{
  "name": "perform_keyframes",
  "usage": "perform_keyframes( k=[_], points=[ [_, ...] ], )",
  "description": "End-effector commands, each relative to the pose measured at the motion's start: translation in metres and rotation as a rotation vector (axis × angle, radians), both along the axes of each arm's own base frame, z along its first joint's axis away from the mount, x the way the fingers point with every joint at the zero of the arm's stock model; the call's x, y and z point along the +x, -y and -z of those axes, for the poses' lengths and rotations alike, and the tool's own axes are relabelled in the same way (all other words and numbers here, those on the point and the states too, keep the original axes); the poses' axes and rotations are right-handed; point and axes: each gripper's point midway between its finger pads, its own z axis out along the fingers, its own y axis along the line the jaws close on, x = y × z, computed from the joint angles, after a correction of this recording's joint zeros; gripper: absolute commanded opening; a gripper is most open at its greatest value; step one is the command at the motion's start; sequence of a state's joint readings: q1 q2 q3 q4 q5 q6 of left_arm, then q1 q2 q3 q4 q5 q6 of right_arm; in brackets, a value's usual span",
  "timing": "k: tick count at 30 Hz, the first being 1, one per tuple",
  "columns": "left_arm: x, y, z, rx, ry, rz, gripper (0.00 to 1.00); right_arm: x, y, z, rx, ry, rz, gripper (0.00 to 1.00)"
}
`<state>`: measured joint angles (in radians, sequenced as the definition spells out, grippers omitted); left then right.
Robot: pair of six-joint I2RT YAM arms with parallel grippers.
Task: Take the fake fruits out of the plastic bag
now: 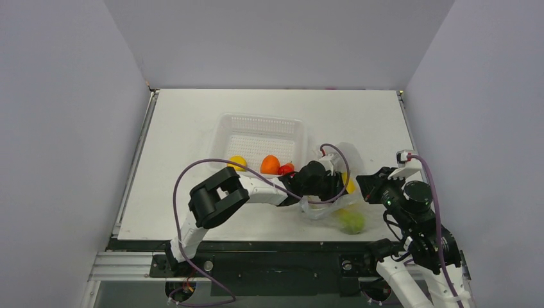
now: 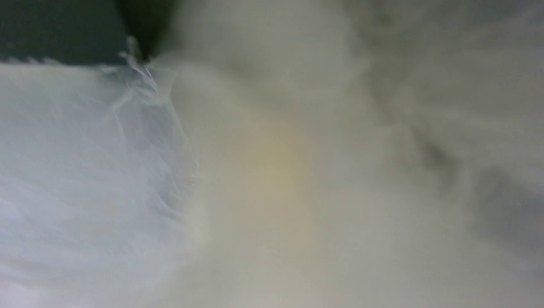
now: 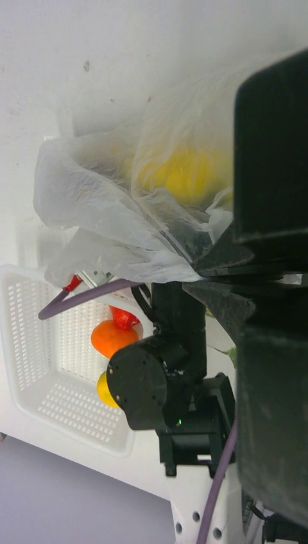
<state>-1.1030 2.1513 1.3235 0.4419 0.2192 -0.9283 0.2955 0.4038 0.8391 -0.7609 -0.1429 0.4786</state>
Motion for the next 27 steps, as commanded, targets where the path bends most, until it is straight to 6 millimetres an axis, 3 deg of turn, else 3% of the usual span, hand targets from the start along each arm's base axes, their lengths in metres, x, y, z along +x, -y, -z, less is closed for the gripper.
perform_keyframes(
  k=[1,5,8,13,18,27],
  points=[
    [-0.026,-0.005,-0.063,-0.079,0.038,0.109,0.00,0.009,0.008,-0.007,-0.051,0.039,0.035,0.00],
    [-0.038,-0.022,-0.073,-0.024,0.078,0.149,0.00,0.012,0.008,-0.002,-0.069,0.023,0.033,0.00],
    [-0.042,-0.032,-0.096,-0.035,0.131,0.159,0.00,0.014,0.008,0.001,-0.073,0.017,0.034,0.00],
    [-0.046,-0.042,-0.115,-0.010,0.181,0.179,0.00,0.014,0.009,0.001,-0.073,0.020,0.037,0.00],
    [-0.051,-0.053,-0.126,0.035,0.234,0.209,0.00,0.015,0.010,0.002,-0.077,0.020,0.047,0.00],
    [-0.053,-0.072,-0.187,-0.037,0.352,0.169,0.00,0.017,0.003,0.010,-0.075,-0.010,0.008,0.00]
  ],
)
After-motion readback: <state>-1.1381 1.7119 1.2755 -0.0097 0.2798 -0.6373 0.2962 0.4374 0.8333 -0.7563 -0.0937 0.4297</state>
